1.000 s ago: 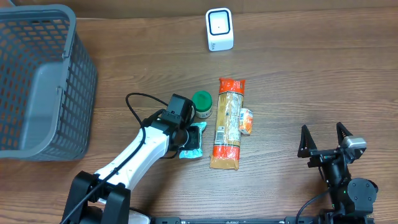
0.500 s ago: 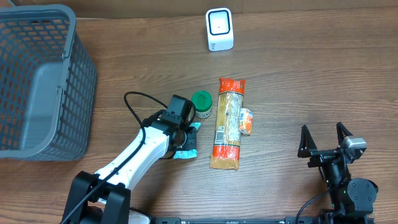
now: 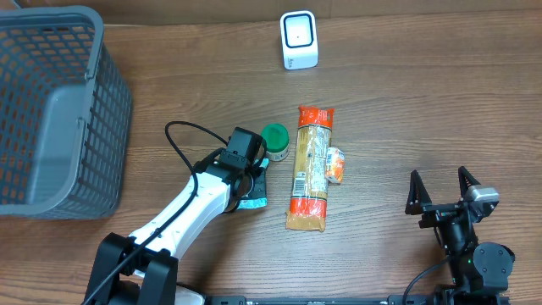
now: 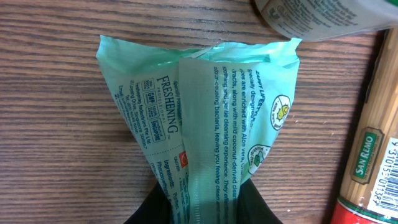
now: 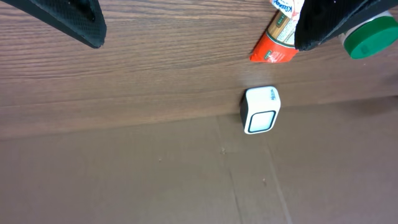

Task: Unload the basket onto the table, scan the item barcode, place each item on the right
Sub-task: 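Lower the wipes pack beside the jar with the left gripper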

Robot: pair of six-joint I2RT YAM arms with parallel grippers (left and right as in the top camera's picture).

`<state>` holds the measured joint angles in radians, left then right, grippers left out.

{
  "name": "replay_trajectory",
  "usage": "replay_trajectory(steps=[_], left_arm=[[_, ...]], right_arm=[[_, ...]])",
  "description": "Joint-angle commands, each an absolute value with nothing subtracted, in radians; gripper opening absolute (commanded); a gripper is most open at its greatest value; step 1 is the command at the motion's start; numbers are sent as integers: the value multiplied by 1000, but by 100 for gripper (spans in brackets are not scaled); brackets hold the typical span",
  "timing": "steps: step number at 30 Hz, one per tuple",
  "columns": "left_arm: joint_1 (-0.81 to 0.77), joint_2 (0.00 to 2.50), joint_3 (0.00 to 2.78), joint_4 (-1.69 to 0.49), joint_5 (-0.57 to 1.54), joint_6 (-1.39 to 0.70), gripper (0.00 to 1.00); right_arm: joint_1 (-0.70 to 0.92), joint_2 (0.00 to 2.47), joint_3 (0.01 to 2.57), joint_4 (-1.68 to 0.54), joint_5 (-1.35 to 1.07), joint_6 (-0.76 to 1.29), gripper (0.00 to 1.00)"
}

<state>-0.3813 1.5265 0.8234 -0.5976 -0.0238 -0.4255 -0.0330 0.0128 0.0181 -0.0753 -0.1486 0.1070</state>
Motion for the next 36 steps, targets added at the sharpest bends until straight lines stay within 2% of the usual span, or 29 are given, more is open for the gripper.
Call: replay_trajectory(steps=[1, 7, 12, 13, 14, 15, 16, 17, 22, 31, 32, 34, 36], left_arm=[[-387, 1531, 820, -595, 2, -453, 15], [-387, 1531, 820, -595, 106, -452, 13], [-387, 1531, 820, -595, 105, -452, 16], [-387, 1531, 820, -591, 105, -452, 20], [-387, 1531, 820, -588, 105, -452, 30], [-388, 1531, 820, -588, 106, -453, 43], [-387, 1531, 820, -588, 110, -452, 62], [-387, 1531, 820, -589, 114, -451, 67], [-385, 1529, 828, -613, 124, -449, 70], [-361, 1512, 1110, -867, 120, -361, 63], [-361, 1512, 1135, -887, 120, -361, 55], [-361, 1512, 1170, -922, 120, -358, 7], [-361, 1513, 1172, -944, 104, -359, 4]], right_arm=[[-39, 3, 8, -72, -136, 105, 100], [-39, 3, 8, -72, -136, 105, 100], [-39, 3, 8, -72, -136, 105, 100], [-39, 3, 8, -72, -136, 105, 100], [-39, 3, 8, -72, -136, 105, 100], [-39, 3, 8, -72, -136, 105, 100], [-39, 3, 8, -72, -136, 105, 100], [-39, 3, 8, -72, -136, 105, 100], [-39, 3, 8, -72, -136, 105, 100], [-39, 3, 8, -72, -136, 105, 100], [-39, 3, 8, -72, -136, 105, 100], [-39, 3, 8, -72, -136, 105, 100], [-39, 3, 8, -72, -136, 105, 100]])
